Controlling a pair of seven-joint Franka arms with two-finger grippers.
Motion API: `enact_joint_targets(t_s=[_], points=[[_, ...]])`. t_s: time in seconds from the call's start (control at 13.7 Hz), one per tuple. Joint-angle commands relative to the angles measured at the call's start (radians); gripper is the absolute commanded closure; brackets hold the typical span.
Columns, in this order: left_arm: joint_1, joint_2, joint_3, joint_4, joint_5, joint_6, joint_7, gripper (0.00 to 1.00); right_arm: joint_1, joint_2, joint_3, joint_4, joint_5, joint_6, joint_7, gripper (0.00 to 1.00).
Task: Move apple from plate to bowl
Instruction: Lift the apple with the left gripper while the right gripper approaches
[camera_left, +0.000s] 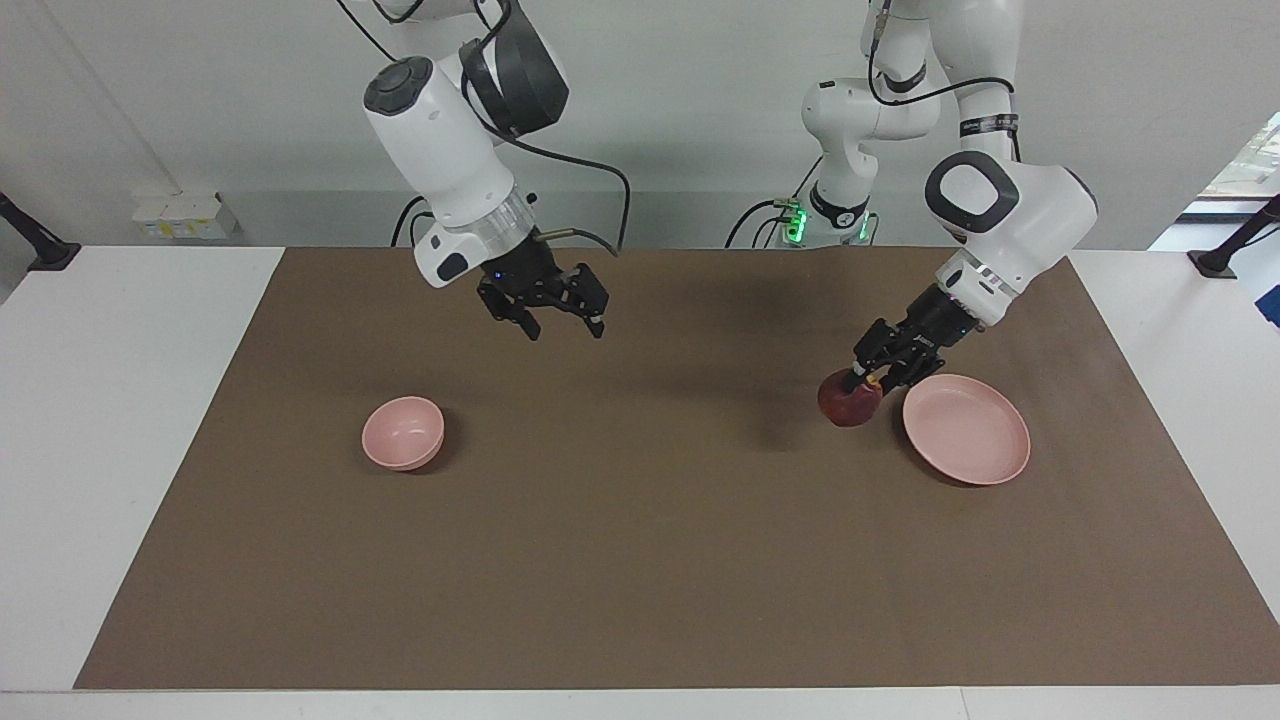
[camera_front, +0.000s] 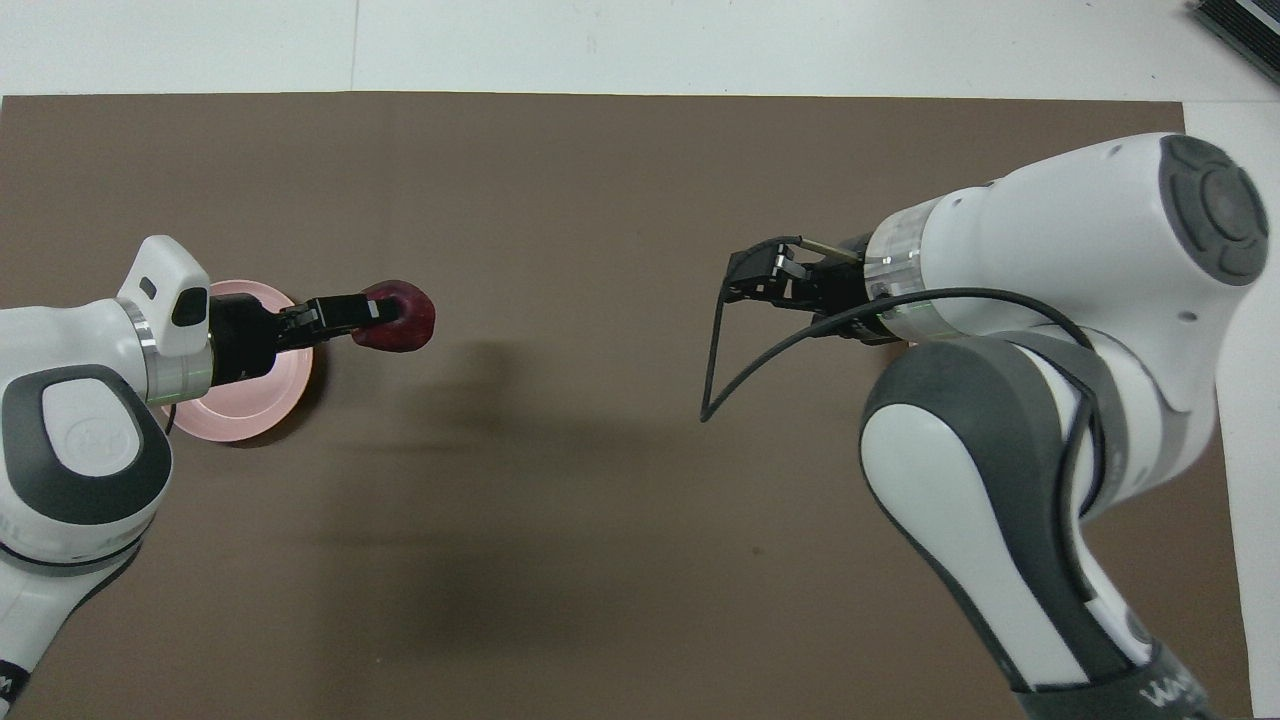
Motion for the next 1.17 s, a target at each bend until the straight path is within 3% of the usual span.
enact_joint_targets(t_s=[0.0,0.29,0.51,0.73,0.88,1.1], points=[[-0.012,-0.008,-0.031,0.012,-0.175,-0.019,0.008,1.00,0.016,0.028,-0.003,0.001,0.129,0.094,0.098,0.00],[-0.007,-0.041,-0.126,0.009,-0.358,-0.002,0.020,1.00,0.017,0.077,-0.004,0.010,0.368,0.215,0.148,0.00],[-0.006,-0.057,-0.258,0.010,-0.453,0.126,0.021,1.00,0.019,0.104,-0.004,0.039,0.492,0.244,0.281,0.00],[0.003,-0.051,-0.363,0.032,-0.493,0.253,0.023,1.00,0.028,0.136,-0.004,0.032,0.557,0.183,0.334,0.00],[0.006,-0.040,-0.399,0.055,-0.490,0.333,0.023,1.00,-0.003,0.128,-0.010,0.030,0.548,0.043,0.343,0.00],[0.000,-0.040,-0.414,0.069,-0.490,0.358,0.023,1.00,-0.015,0.108,-0.012,0.009,0.542,-0.042,0.346,0.00]])
